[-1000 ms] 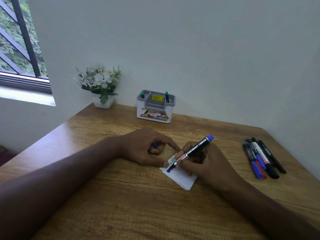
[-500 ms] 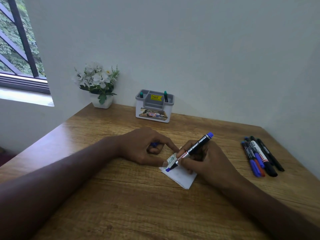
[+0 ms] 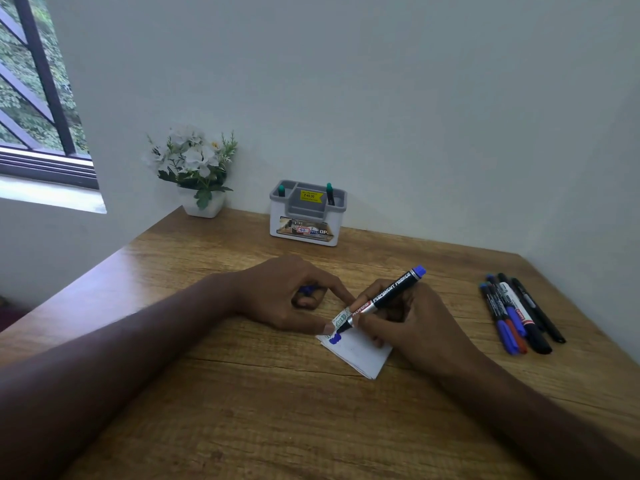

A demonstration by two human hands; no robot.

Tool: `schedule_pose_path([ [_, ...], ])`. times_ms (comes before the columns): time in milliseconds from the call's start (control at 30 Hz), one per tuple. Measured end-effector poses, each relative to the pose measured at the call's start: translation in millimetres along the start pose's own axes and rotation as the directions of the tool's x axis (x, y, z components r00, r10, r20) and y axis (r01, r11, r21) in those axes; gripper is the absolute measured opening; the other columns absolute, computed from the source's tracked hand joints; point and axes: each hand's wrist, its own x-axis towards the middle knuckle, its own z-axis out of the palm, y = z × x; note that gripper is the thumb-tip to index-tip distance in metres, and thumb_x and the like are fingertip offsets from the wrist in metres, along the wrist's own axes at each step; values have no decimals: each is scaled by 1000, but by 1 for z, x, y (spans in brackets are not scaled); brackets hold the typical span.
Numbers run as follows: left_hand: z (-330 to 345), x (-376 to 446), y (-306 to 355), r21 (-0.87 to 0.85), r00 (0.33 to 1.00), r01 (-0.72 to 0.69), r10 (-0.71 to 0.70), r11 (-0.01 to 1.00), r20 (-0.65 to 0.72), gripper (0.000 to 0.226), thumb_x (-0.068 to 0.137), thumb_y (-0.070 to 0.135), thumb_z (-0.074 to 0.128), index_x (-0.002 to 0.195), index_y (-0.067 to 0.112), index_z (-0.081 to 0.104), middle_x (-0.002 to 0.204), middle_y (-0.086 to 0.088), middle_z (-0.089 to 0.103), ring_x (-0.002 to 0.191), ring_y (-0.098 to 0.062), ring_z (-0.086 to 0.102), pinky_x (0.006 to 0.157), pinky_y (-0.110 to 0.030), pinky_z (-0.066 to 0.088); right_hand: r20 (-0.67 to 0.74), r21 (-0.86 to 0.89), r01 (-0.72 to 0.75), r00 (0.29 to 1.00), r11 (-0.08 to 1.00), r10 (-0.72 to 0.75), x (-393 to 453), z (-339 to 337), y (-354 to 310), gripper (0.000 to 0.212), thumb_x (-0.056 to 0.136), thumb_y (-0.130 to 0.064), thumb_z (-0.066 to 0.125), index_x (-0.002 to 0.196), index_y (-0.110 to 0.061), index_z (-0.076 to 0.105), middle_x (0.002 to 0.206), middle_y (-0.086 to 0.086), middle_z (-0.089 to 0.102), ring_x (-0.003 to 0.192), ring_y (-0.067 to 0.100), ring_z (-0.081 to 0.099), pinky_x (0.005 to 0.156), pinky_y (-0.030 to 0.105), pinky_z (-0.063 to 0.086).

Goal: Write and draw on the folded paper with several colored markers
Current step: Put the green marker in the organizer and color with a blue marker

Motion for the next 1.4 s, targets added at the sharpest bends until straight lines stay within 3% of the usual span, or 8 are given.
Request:
schedule_pose_path([
  [533,-1,0,2,-4,1000,13,-13,1000,7,47,91,41,77,136,37,63,62,2,51,57,-12,49,61,-14,34,-1,-16,-19,1000,1000,19,0,-1,-1,6,86,-19,79,85,-24,79,88,-7,81,75,12,75,66,28,61],
  [833,0,0,3,13,1000,18,-18,1000,10,47,91,46,77,135,40,63,63,1,53,57,-14,50,62,-33,40,-13,2,-40,999,999,40,1,-1,-2,5,87,-18,79,87,-23,78,84,-6,80,68,11,73,63,23,59],
  [900,-2,0,5,15,1000,21,-22,1000,19,47,91,46,76,135,40,62,67,0,56,59,-8,52,62,-27,39,-5,9,-38,999,999,38,1,-1,-3,5,86,-18,79,86,-23,78,84,-4,80,67,11,72,63,23,59],
  [967,-3,0,6,32,999,26,-27,999,27,48,91,45,77,137,40,62,71,9,57,63,1,54,64,-17,34,-10,-2,-41,999,999,41,1,-1,-3,6,86,-17,78,84,-22,78,82,-4,80,66,9,72,62,21,58],
  [1100,-3,1,7,51,999,31,-31,998,15,48,91,45,77,136,40,62,64,23,55,65,3,55,63,-17,32,-5,5,-42,999,999,42,1,-1,-4,7,87,-16,78,85,-22,78,81,-5,80,65,9,72,62,20,58],
  [1233,-3,1,11,70,999,34,-36,997,26,49,92,41,77,138,34,62,69,37,57,67,9,55,63,-8,31,-27,0,-56,998,998,56,1,-2,-4,8,87,-14,78,83,-21,77,80,-6,79,61,6,70,59,16,56],
  [1400,-3,1,7,42,999,36,-37,998,15,49,91,48,76,138,41,62,65,14,56,63,-1,54,62,-10,33,-28,4,-72,997,997,72,1,-2,-5,5,87,-16,78,85,-20,77,81,-5,80,65,10,73,60,16,57],
])
